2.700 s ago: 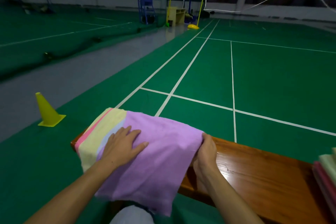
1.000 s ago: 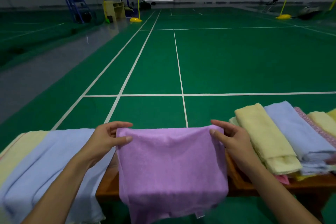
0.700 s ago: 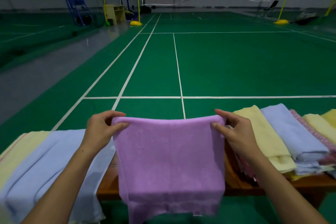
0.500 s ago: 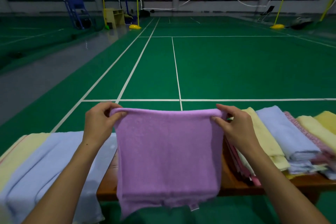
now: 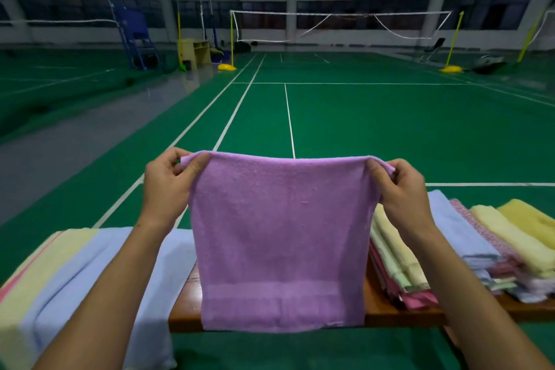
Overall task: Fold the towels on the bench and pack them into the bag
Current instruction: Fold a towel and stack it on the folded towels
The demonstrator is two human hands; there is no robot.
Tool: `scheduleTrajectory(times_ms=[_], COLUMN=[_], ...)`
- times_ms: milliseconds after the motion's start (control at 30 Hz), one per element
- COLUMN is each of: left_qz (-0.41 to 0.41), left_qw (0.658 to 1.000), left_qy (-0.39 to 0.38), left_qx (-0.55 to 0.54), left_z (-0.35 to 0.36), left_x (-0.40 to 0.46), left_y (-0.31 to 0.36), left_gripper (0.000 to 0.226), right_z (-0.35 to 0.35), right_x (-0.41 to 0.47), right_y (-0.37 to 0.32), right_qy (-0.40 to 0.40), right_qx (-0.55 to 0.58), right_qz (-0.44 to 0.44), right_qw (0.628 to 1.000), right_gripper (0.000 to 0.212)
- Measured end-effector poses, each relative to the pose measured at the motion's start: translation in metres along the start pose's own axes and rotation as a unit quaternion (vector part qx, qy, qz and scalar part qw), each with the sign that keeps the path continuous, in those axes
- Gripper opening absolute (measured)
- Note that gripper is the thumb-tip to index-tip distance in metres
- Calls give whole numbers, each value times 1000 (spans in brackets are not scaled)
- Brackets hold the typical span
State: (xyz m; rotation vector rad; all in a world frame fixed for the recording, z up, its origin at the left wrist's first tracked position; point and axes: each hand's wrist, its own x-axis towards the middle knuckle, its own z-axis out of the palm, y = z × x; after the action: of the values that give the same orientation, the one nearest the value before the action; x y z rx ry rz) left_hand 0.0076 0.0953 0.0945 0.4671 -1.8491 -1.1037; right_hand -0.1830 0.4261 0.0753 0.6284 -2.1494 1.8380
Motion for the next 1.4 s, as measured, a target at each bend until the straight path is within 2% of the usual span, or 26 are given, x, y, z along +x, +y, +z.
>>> scheduleTrajectory(times_ms=[67,200,333,433,567,733,833,900,967,1133,1267,1400], left_qz=[12,16,-39,-89,-116,-140,-202,-224,-214,-175,-193,-180], left_qw=[1000,999,994,984,985,984,979,973,975,984,980,978], left_qy=[-11,-37,-89,-112,-103,-99,-40,-18,-15,-26,-42,-47], left_qx=[9,6,-53,-106,-75,44,-4,-47,-58,-18,4,99], left_z=[-6,-20,-35,-49,-45,-16,6,21,37,59,69,79], left_x=[-4,-10,-8,-2,-1,-10,-17,-22,-25,-17,-12,-9], left_y=[3,13,24,26,13,-48,-83,-101,-116,-155,-199,-218], left_gripper=[44,53,65,62,51,59,49,43,38,38,51,52], right_z=[-5,-17,-25,-28,-19,20,40,52,64,91,110,127], right_x=[-4,-12,-18,-19,-15,-18,-23,-24,-19,-16,-13,-9], right_y=[-9,-31,-49,-54,-35,30,60,74,91,146,178,190], right_qy=[8,-2,-26,-52,-85,-57,-36,-31,-25,-11,-20,-35], right_qx=[-12,-25,-7,47,53,-168,-326,-367,-354,-236,-212,-207], right_qz=[-5,-22,-10,8,31,-14,-25,-6,19,61,115,155], right_qw=[1000,999,1000,998,995,984,944,930,935,970,970,965], right_gripper=[51,51,53,56,58,48,35,31,33,38,36,30])
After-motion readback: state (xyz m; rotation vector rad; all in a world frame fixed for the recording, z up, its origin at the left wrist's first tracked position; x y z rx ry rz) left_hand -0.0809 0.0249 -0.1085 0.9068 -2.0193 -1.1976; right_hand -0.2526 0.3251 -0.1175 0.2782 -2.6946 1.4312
